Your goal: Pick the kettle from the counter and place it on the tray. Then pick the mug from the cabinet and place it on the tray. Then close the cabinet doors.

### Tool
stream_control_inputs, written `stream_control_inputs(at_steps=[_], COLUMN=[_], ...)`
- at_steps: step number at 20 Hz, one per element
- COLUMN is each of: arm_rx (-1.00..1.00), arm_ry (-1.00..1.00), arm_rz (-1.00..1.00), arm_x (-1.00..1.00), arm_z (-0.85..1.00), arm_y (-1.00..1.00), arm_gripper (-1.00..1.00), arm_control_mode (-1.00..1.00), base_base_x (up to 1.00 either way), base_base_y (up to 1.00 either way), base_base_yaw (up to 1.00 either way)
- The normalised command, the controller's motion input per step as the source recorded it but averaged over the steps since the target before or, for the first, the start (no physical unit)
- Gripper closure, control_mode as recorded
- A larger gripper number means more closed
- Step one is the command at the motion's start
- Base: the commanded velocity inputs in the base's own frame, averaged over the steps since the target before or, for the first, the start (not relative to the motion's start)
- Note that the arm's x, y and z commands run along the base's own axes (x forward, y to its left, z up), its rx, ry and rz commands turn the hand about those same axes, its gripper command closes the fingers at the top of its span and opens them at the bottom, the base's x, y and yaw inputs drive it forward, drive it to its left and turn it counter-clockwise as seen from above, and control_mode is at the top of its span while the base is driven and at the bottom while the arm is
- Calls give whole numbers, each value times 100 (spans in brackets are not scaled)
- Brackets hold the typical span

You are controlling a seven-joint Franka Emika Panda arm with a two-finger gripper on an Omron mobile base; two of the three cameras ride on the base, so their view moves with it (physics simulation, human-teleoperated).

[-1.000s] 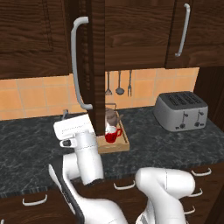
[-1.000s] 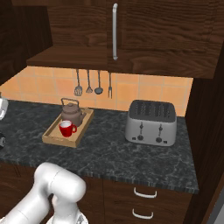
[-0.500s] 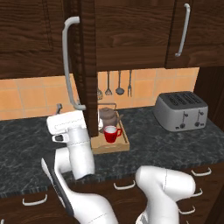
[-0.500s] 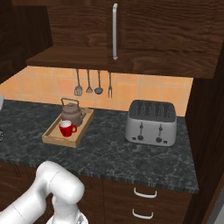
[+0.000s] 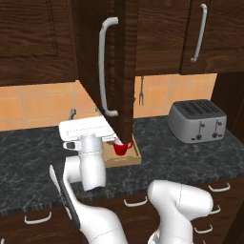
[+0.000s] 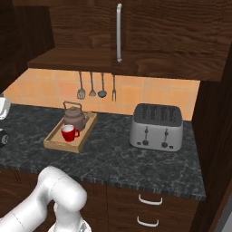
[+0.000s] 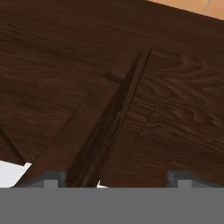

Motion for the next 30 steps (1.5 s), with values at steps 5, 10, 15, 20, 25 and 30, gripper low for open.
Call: stream_control_inputs(at_steps=[5,10,15,20,25,30], arm_rx=[9,8,7,7,6,4], arm_ry=[12,14,15,19,22,29], arm_rz=[0,0,0,0,0,0], arm_x=[0,0,0,1,5,26], arm_z=[98,94,91,95,100,100], arm_y=[-26,-29,-29,-25,-14,-2], arm_gripper=[-100,-100,-100,-100,-100,-100], arm_control_mode=[-100,-100,-100,-100,-100,-100], base_base_x=[0,0,0,0,0,0], base_base_y=[0,0,0,0,0,0], base_base_yaw=[0,0,0,0,0,0])
